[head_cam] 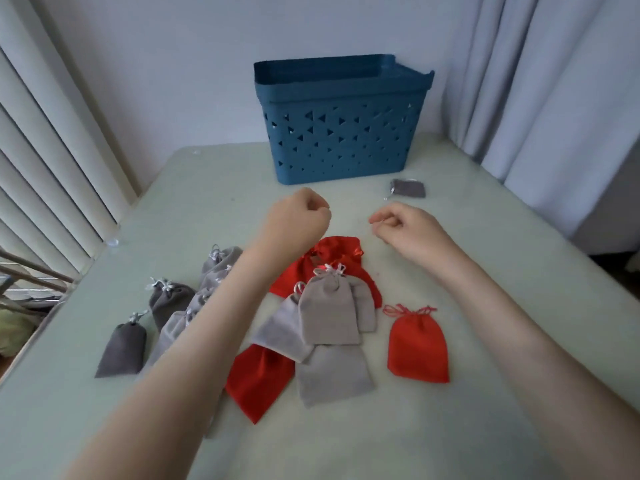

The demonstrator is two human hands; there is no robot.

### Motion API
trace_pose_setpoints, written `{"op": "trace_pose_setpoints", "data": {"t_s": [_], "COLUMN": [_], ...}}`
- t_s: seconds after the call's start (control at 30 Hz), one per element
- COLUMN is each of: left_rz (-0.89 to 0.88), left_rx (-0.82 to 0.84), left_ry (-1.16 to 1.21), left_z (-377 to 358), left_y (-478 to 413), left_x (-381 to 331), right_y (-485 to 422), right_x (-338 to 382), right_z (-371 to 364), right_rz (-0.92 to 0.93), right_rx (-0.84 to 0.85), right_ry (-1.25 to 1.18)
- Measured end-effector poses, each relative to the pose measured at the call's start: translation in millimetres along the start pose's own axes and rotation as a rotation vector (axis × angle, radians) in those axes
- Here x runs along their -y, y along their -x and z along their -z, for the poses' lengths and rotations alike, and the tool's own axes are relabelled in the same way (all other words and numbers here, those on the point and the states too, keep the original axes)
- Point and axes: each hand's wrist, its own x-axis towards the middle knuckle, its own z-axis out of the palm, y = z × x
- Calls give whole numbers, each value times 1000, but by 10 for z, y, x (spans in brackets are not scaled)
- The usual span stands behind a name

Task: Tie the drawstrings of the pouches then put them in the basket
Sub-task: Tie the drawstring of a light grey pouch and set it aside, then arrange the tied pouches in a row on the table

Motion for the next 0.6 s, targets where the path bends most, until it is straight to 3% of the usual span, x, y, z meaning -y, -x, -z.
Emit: {"op": "trace_pose_setpoints", "data": {"t_s": [0.2,0.6], "left_rz": [-37,33], "left_rx": [202,337], "left_ry": [-235,-349], "left_z": [-593,-1118], "left_y": [-624,-1370], "left_x": [-406,-199], "right_y": [-664,-1751], "right_x": [-379,-1059], "right_z": [292,-40], "right_rz": [-130,-93], "right_rx": [-122,-144], "right_ry": [129,566]}}
